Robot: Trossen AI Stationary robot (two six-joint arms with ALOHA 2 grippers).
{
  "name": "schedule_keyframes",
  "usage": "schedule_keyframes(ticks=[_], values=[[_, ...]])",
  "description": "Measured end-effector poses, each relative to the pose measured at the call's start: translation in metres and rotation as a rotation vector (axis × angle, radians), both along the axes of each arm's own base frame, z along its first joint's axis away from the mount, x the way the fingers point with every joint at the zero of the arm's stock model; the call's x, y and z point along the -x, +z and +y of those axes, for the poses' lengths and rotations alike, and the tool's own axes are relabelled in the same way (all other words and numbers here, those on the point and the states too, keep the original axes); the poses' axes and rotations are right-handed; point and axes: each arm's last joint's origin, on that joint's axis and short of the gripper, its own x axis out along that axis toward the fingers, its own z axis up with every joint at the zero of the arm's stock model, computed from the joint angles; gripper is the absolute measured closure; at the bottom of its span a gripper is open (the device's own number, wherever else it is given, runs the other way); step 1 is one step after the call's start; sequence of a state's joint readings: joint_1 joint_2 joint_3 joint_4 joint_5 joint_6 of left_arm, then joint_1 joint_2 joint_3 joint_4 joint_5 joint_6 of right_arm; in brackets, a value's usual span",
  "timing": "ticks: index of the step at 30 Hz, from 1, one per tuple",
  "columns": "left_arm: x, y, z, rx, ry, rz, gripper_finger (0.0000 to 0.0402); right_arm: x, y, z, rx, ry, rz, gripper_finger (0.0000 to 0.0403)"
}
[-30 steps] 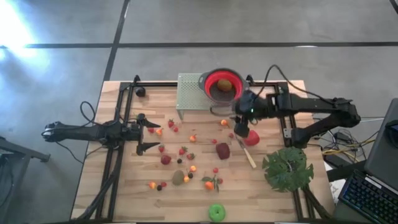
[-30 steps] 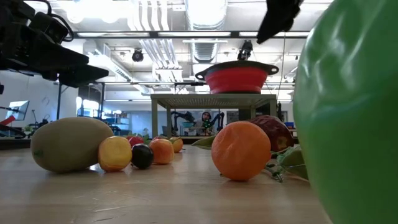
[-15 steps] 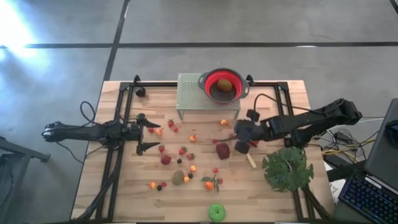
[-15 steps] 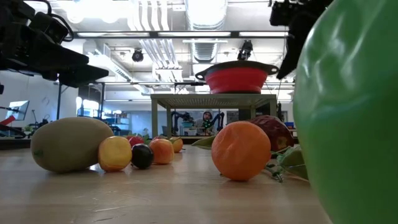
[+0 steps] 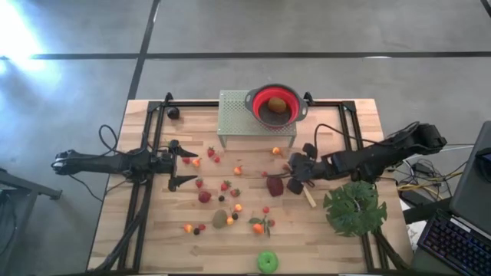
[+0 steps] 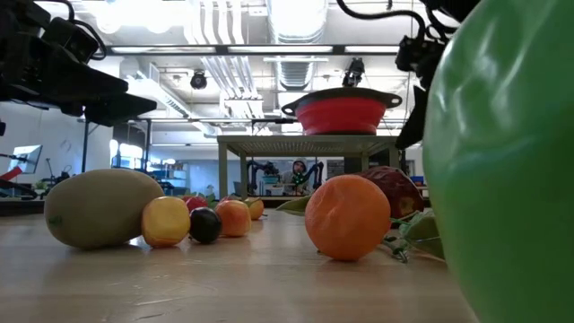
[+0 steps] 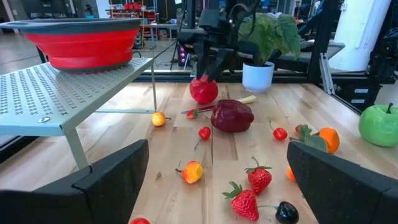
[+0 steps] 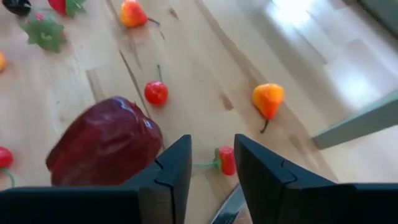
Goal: Pick & Place Fruit
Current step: Put the red strawberry into the black strainer bowl on the shelf
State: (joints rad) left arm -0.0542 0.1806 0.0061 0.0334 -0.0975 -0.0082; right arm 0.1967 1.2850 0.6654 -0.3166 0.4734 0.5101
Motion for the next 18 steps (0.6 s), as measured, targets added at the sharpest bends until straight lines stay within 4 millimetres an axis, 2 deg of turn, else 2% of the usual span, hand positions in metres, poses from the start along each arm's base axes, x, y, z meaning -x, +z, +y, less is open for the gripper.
schedule_keyframes(ticks=[6, 18], values=[[0.0, 0.0, 0.0, 0.0, 0.0, 0.0, 0.0014, 0.005, -0.019, 0.0, -0.029, -0.029, -0.01, 0.0267], [0.0, 0.0, 0.0, 0.0, 0.0, 0.001, 0.0014, -0.014, -0.05, 0.003, 0.016, -0.002, 0.107, 0.0241]])
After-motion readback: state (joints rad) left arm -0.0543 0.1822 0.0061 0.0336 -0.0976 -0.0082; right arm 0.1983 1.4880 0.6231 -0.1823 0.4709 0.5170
